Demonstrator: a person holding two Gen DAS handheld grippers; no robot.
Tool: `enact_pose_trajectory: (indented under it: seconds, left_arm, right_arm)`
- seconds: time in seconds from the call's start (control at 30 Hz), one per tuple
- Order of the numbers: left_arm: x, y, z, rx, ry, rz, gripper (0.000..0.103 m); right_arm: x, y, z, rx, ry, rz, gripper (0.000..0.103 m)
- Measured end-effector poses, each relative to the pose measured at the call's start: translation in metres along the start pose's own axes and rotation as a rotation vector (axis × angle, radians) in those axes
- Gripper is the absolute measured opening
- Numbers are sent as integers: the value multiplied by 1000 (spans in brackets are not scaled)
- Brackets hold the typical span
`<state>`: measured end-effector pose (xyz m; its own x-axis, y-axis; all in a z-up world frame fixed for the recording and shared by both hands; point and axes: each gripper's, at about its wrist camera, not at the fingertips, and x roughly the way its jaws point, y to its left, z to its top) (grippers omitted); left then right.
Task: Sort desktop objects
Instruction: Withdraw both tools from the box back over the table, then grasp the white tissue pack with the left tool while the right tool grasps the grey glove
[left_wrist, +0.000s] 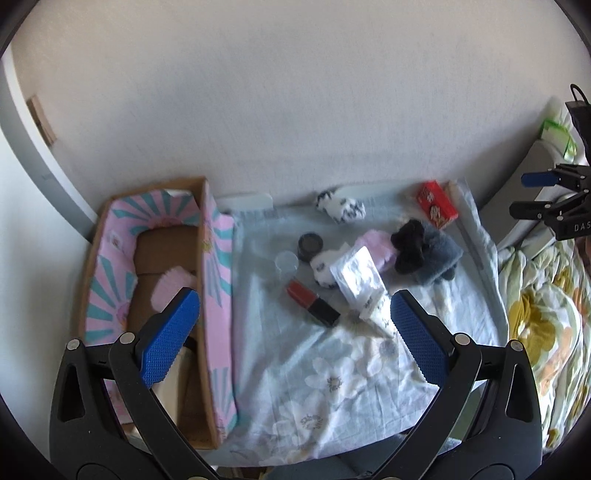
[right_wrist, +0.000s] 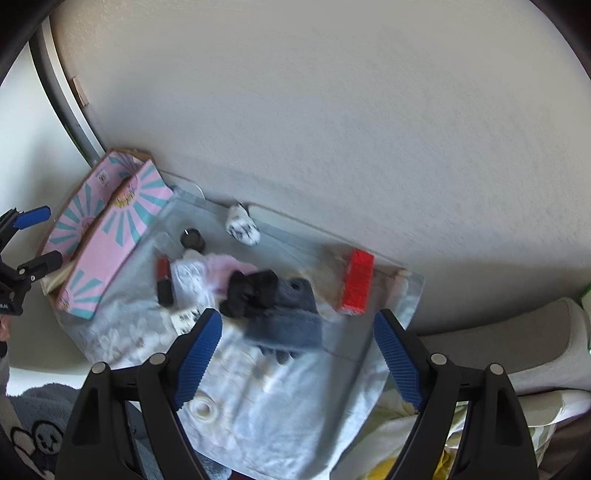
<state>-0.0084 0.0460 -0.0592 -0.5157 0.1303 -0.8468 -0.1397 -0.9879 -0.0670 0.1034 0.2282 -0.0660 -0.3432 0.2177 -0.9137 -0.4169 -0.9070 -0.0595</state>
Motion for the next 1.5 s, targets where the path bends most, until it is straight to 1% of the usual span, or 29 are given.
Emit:
enact_pose_trajectory:
  seconds: [0.1,0.17,0.2,0.33,0.4,0.47,0.57,0.67,0.73,0.8,0.9,1.0,1.07,1.1,1.13,1.17,1.2,1.23,1.27,1.3,1.33,1.4,1.43,1.47,1.5]
  left_arm:
    - [12,-11,-7,-2,25,-13,103]
    - [21,-21,-15,-2,43,-31,103]
    - [28,-28,-20,-2,55,-41,103]
    - [53,-53,-36,-3,102,-58,103]
    - [67,-66,-43,-33,123,-66,103]
    - [82,-77,-50,-91,141,-64,103]
    - [108,-86,-56,-216,176,-22,103]
    - [133,-90,-58,-313,206,26,102]
    - [145,-94,-57,-341,222,62,102]
    - [155,-97,-56,-365,243,77,102]
    - [168,-100,-56,-399,279,77,101]
    - [176,-101,-57,-436,297,74,101]
    - [179,-101,-58,-454,303,81,97]
    - [180,-101,-58,-462,308,82,92]
    - [182,-100,-59,-468,314,83,83]
    - [183,-100,-60,-475,319,79,78]
    - [182,-100,-61,-470,309,90,74]
    - [181,-100,-61,-468,305,94,67]
    - [180,-100,-61,-466,303,98,58]
    - [179,-100,-62,-467,299,96,54]
    - [178,-99,-62,-472,298,86,53]
    - [177,-97,-65,-476,299,74,51]
    - [176,-97,-66,-476,299,72,51]
    - [175,-96,-68,-477,301,66,50]
    - [174,-95,-69,-480,302,60,50]
  right_arm:
    - [11,-9,-11,-1,28,0,81]
    - [21,-15,-19,-2,47,15,81]
    - [25,-16,-23,17,53,15,81]
    - [48,-19,-38,28,85,53,81]
    - [62,-18,-45,39,99,67,81]
    - [77,-17,-49,41,110,85,81]
    - [96,-16,-54,52,110,108,81]
    - [112,-14,-56,49,109,132,81]
    - [121,-14,-56,41,112,144,81]
    - [131,-14,-56,33,121,159,81]
    - [144,-14,-55,11,135,173,81]
    - [153,-13,-54,-19,153,187,81]
    - [158,-12,-53,-37,160,198,81]
    - [160,-12,-52,-43,162,200,81]
    - [162,-11,-51,-50,163,201,81]
    - [164,-10,-50,-57,161,202,81]
    - [166,-10,-48,-63,161,204,81]
    - [167,-9,-47,-69,160,205,81]
    - [169,-8,-47,-76,158,203,81]
    - [170,-7,-46,-84,159,201,81]
    - [172,-5,-46,-94,158,193,77]
    - [176,-4,-45,-106,164,178,53]
    - [177,-5,-46,-104,165,175,49]
    - [176,-7,-46,-90,161,183,41]
    - [175,-11,-46,-73,159,194,35]
